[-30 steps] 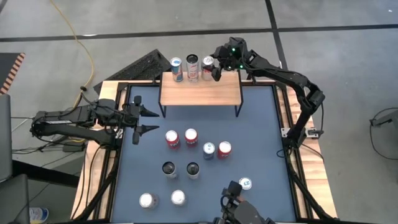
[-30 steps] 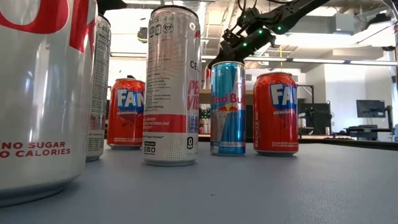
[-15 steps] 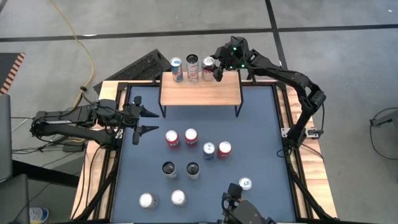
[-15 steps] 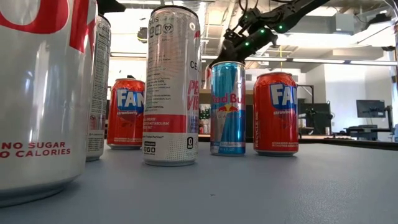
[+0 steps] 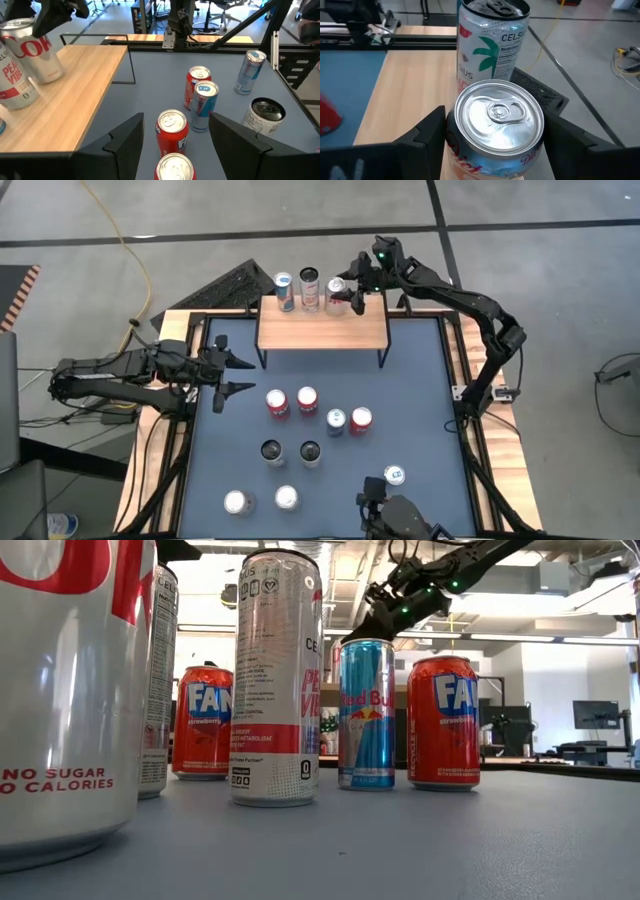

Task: Place canned beverage on shelf
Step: Put the right silver soda can on the shelf

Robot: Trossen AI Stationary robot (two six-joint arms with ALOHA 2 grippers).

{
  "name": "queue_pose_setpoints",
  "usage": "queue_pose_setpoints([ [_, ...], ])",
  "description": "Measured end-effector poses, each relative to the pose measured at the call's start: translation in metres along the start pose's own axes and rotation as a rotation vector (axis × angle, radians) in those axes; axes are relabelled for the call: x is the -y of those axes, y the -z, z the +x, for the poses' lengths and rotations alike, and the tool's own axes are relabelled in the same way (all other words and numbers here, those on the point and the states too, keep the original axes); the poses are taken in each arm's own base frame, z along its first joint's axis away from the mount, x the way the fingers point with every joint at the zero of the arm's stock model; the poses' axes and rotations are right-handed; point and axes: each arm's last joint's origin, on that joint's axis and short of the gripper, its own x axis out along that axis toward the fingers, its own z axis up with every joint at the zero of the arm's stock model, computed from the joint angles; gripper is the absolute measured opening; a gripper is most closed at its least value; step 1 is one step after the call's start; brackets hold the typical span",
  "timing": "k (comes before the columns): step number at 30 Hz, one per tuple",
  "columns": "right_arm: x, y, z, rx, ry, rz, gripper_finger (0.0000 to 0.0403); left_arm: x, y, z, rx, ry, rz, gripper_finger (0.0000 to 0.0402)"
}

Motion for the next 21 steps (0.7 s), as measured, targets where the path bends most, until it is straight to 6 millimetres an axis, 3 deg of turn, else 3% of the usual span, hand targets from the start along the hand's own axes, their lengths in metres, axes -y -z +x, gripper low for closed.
queue_pose_setpoints([
  [11,0.001,0.001,-0.001,0.016,-0.031,-0.170,0.0256,0.000,0.000,0.000,0.000,0.000,0.000,0.0213],
  [21,0.014,0.007,-0.009,0.042,-0.054,-0.160,0.0256,0.000,0.000,0.000,0.001,0.000,0.014,0.0213],
])
